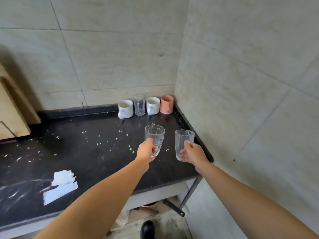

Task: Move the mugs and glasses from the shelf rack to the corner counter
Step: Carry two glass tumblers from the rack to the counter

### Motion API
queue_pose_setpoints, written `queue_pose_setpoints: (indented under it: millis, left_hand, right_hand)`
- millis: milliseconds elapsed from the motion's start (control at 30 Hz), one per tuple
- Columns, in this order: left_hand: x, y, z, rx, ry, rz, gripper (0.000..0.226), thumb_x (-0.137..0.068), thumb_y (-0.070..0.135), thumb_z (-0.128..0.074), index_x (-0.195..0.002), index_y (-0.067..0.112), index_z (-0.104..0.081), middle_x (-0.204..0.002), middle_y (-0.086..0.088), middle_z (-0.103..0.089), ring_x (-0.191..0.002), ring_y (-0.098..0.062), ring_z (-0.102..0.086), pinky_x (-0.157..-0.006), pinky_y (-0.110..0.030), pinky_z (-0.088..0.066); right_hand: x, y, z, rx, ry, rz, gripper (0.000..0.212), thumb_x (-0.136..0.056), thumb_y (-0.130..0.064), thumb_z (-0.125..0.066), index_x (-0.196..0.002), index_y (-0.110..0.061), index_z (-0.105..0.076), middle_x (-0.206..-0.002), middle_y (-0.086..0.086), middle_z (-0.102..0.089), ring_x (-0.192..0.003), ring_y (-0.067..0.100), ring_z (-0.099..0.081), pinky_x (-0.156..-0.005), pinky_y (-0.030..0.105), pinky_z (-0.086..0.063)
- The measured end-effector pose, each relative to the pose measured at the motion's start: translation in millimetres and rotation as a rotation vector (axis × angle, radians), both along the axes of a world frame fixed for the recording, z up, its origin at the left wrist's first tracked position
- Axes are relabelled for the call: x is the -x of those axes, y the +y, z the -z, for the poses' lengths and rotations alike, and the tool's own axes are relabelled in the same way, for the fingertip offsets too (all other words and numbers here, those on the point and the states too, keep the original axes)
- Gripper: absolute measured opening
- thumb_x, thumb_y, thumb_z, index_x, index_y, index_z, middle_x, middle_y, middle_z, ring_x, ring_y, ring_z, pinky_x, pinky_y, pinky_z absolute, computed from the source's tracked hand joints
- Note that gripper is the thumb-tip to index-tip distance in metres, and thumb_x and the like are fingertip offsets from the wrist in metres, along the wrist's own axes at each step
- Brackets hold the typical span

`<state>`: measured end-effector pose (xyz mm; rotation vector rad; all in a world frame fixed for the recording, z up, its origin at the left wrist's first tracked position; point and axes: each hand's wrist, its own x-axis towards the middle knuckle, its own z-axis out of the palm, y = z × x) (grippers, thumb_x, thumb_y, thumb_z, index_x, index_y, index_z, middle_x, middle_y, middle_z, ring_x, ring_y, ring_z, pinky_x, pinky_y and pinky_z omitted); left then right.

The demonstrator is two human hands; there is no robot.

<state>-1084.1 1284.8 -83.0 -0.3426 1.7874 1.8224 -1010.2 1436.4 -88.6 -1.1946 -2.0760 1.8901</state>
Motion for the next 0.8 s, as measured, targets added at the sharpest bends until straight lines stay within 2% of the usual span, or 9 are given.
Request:
queue_pose_setpoints:
  millis: [100, 167, 233, 333, 433, 600, 733, 800]
  left_hand:
    - [48, 27, 12, -0.005, -0.013, 0.015, 0.031, -0.095, 0.027, -0.039, -0.067, 0.015, -0.048, -0.079, -0.002, -0.055, -0.076, -0.013, -0.053, -0.084, -0.033, -0.045]
    - [89, 50, 21, -0.011, -0.042, 0.033, 0.033, -0.096, 0.027, -0.039, -0.065, 0.015, -0.046, -0.083, -0.002, -0.056, -0.084, -0.016, -0.054, -0.088, -0.035, -0.045]
    - [120, 67, 30, -0.022, -0.062, 0.051, 0.034, -0.097, 0.027, -0.039, -0.066, 0.014, -0.047, -0.087, -0.004, -0.056, -0.091, -0.018, -0.054, -0.096, -0.039, -0.045]
    - [157, 90, 45, -0.022, -0.093, 0.081, 0.029, -0.098, 0.028, -0.038, -0.078, 0.014, -0.054, -0.095, -0.006, -0.058, -0.1, -0.021, -0.056, -0.105, -0.042, -0.043]
    - [186, 111, 62, -0.011, -0.103, 0.105, 0.025, -0.098, 0.028, -0.037, -0.094, 0.014, -0.057, -0.103, -0.005, -0.057, -0.107, -0.02, -0.054, -0.108, -0.039, -0.04]
    - [217, 141, 80, -0.002, -0.119, 0.108, 0.029, -0.094, 0.021, -0.039, -0.066, 0.017, -0.048, -0.093, 0.0, -0.057, -0.101, -0.016, -0.052, -0.102, -0.036, -0.038]
    - [228, 155, 92, -0.04, -0.147, 0.102, 0.028, -0.09, 0.017, -0.04, -0.064, 0.018, -0.048, -0.097, 0.0, -0.059, -0.104, -0.014, -0.053, -0.102, -0.035, -0.038]
    - [231, 159, 100, -0.051, -0.147, 0.102, 0.022, -0.088, 0.014, -0.04, -0.068, 0.014, -0.05, -0.097, 0.002, -0.059, -0.103, -0.013, -0.052, -0.102, -0.034, -0.038]
  right_hand:
    - [49, 21, 10, -0.051, -0.031, -0.017, 0.038, -0.102, -0.031, -0.037, -0.119, -0.002, -0.055, -0.103, 0.013, -0.062, -0.077, 0.019, -0.066, -0.056, 0.021, -0.054]
    - [90, 38, 18, -0.074, -0.073, -0.018, 0.04, -0.102, -0.032, -0.036, -0.122, -0.004, -0.055, -0.104, 0.01, -0.063, -0.077, 0.017, -0.067, -0.053, 0.018, -0.051]
    - [121, 50, 24, -0.099, -0.089, -0.022, 0.04, -0.102, -0.032, -0.036, -0.125, -0.005, -0.054, -0.106, 0.008, -0.062, -0.086, 0.021, -0.069, -0.052, 0.015, -0.049]
    - [159, 67, 36, -0.104, -0.109, -0.02, 0.042, -0.102, -0.033, -0.034, -0.13, -0.007, -0.051, -0.117, 0.01, -0.063, -0.085, 0.018, -0.066, -0.056, 0.016, -0.05]
    - [192, 83, 52, -0.1, -0.118, -0.024, 0.043, -0.103, -0.032, -0.032, -0.129, -0.004, -0.051, -0.119, 0.013, -0.063, -0.085, 0.018, -0.065, -0.059, 0.018, -0.053]
    - [230, 101, 73, -0.092, -0.096, -0.031, 0.039, -0.103, -0.028, -0.031, -0.125, -0.003, -0.05, -0.119, 0.013, -0.06, -0.093, 0.021, -0.064, -0.081, 0.032, -0.057]
    - [249, 112, 89, -0.103, -0.074, -0.055, 0.036, -0.104, -0.025, -0.031, -0.124, -0.004, -0.052, -0.121, 0.01, -0.06, -0.098, 0.017, -0.063, -0.085, 0.028, -0.054]
    - [254, 112, 94, -0.099, -0.054, -0.058, 0.035, -0.103, -0.024, -0.031, -0.123, -0.006, -0.053, -0.123, 0.01, -0.06, -0.101, 0.017, -0.063, -0.089, 0.029, -0.054]
